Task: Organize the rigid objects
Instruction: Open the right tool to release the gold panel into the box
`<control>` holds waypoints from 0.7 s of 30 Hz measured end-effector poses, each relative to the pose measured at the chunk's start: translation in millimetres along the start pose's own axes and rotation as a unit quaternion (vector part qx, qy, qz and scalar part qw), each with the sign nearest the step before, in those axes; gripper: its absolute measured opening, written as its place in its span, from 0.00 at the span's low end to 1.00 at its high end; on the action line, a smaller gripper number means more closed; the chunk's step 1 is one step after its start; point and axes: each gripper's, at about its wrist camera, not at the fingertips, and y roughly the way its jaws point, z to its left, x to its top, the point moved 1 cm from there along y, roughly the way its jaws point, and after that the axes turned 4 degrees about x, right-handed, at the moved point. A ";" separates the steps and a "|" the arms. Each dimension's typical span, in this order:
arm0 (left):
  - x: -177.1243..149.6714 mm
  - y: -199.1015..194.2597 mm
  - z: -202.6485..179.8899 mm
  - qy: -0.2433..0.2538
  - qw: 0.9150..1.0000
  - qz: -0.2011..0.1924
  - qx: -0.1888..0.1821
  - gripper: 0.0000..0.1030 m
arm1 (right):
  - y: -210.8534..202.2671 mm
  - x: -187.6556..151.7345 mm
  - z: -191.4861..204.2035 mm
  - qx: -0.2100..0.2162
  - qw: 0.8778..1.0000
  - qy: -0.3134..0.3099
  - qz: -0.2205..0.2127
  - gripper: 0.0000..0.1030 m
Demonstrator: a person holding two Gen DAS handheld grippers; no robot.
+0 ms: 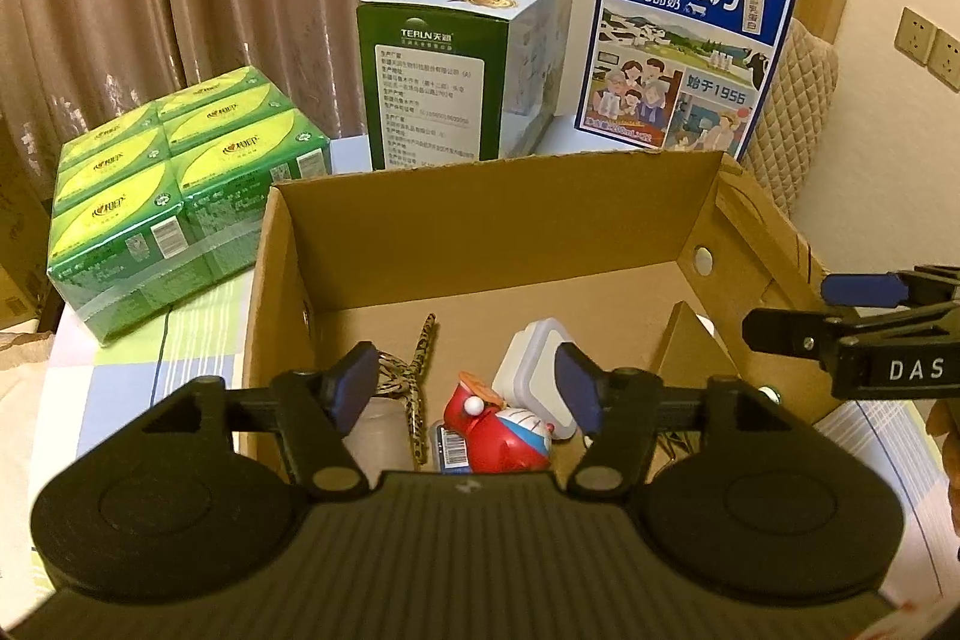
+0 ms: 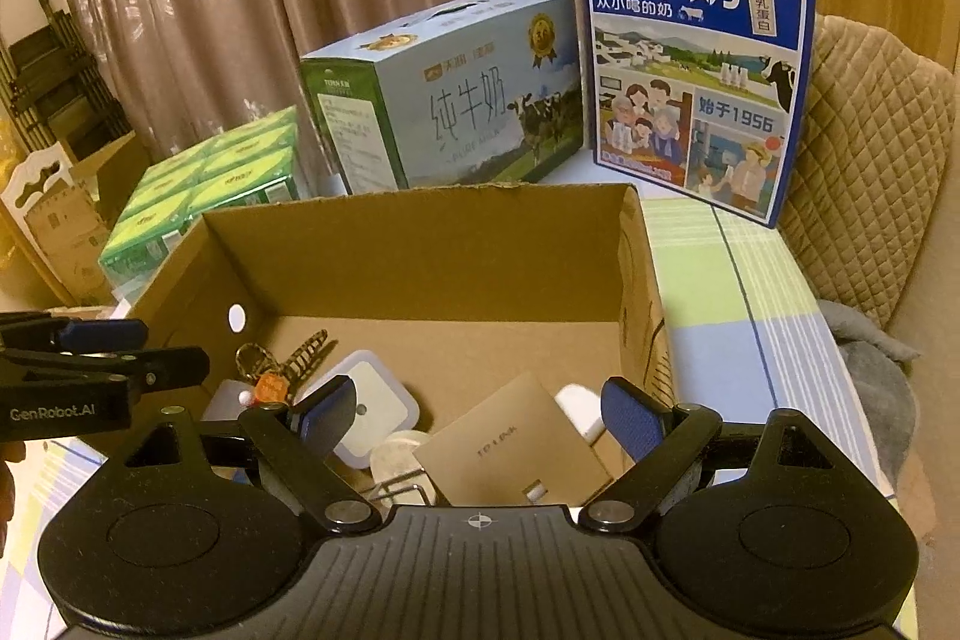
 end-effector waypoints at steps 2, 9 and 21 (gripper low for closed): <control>-0.7 -3.8 -0.2 -0.002 1.000 -0.002 0.002 0.70 | -3.6 -1.0 0.6 -0.001 1.000 -0.002 0.000 0.83; -4.6 -23.1 -2.5 -0.009 1.000 -0.014 0.008 0.82 | -20.4 -8.1 5.3 -0.004 1.000 -0.010 0.007 0.83; -15.9 -72.4 -6.8 -0.034 0.999 -0.024 0.011 0.99 | -65.8 -25.6 9.8 -0.014 1.000 -0.008 0.002 0.97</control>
